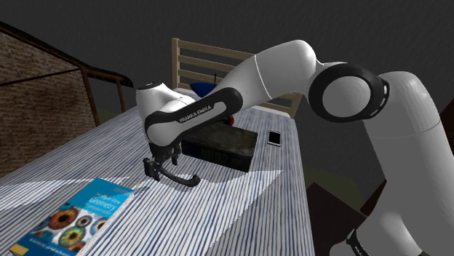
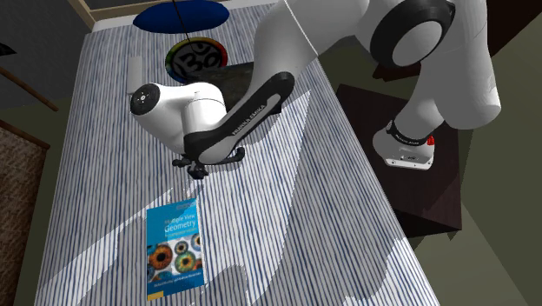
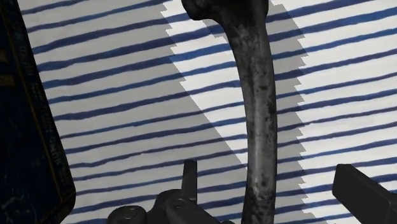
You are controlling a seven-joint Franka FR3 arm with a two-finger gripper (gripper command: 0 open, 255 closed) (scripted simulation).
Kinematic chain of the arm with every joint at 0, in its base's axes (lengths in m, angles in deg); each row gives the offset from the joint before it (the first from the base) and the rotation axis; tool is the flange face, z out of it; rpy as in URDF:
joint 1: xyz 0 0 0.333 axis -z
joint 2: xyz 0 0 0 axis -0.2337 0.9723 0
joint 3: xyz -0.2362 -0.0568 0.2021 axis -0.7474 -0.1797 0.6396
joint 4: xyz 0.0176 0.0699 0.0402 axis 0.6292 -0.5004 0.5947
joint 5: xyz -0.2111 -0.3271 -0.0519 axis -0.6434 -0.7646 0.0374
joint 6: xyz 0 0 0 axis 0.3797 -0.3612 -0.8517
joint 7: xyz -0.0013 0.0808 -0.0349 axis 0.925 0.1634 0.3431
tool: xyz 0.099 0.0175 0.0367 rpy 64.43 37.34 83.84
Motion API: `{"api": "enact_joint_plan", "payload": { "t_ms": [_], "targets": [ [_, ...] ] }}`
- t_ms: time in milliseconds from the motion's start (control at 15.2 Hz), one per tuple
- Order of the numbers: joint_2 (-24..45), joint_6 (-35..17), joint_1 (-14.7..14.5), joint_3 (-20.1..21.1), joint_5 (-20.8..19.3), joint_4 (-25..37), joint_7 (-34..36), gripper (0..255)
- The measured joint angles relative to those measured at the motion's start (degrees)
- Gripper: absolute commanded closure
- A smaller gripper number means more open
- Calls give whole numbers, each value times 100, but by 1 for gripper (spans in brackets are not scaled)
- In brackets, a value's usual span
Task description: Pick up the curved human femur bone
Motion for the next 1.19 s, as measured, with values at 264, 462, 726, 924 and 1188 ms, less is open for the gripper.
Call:
{"api": "enact_joint_plan", "payload": {
  "t_ms": [264, 462, 726, 924, 1188],
  "targets": [
    [7, -44, 6, -4, -5, -34, 0, 255],
    [6, -44, 5, -3, -5, -33, 1, 255],
    [9, -42, 3, -3, -5, -29, 2, 255],
    [-54, 56, 8, 8, 11, 6, -12, 255],
    [-224, 259, 21, 36, 50, 43, -39, 255]
  ]
}}
